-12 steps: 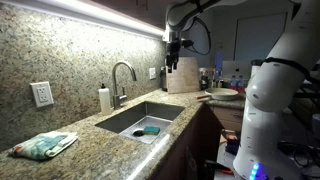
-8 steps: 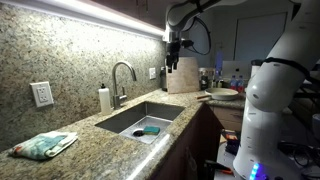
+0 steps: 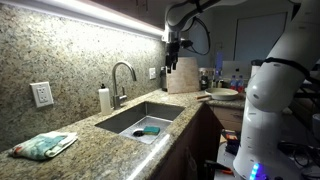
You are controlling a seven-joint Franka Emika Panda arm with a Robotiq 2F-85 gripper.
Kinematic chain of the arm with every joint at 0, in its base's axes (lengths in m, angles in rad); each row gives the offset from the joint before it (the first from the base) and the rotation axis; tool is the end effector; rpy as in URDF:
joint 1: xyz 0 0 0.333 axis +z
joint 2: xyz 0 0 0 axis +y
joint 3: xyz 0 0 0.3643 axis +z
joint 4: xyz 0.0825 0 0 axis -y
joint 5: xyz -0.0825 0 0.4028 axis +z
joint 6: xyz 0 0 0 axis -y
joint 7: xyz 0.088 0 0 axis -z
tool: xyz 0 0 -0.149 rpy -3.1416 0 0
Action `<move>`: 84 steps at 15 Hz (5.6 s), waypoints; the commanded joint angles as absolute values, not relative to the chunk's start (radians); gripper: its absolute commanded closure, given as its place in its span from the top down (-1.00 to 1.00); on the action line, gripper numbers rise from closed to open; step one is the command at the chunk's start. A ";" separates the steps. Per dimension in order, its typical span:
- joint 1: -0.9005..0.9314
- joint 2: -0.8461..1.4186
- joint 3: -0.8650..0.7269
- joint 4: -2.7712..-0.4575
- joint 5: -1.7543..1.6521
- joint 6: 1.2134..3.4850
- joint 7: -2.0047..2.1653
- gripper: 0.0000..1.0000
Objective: Use the towel to wipe the countertop
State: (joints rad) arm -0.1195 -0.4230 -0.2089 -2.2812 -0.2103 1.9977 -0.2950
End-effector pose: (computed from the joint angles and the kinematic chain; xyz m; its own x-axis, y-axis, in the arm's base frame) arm 0.4128 -0.1715 0.5247 0.9941 0.0598 0.0899 0.0461 -0.9879 0.1483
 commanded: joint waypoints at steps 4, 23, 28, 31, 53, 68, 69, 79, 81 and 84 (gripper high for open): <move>0.021 -0.300 -0.089 -2.278 -0.158 2.174 -0.314 1.00; 0.142 0.230 0.137 -1.894 0.077 2.416 -0.418 1.00; 0.156 0.374 0.198 -1.726 0.067 2.369 -0.493 1.00; 0.186 0.476 0.219 -1.582 -0.014 2.301 -0.494 1.00; 0.389 0.802 0.114 -1.235 -0.248 2.367 -0.198 1.00; 0.382 1.047 0.130 -0.943 -0.174 2.191 -0.228 -0.20; 0.367 1.031 0.149 -0.968 -0.154 2.198 -0.240 -0.34; 0.211 0.907 0.325 -1.272 0.007 2.219 -0.280 -0.83; 0.206 0.858 0.309 -1.332 -0.007 2.218 -0.234 -0.81; 0.204 0.778 0.282 -1.429 -0.022 2.217 -0.154 -0.80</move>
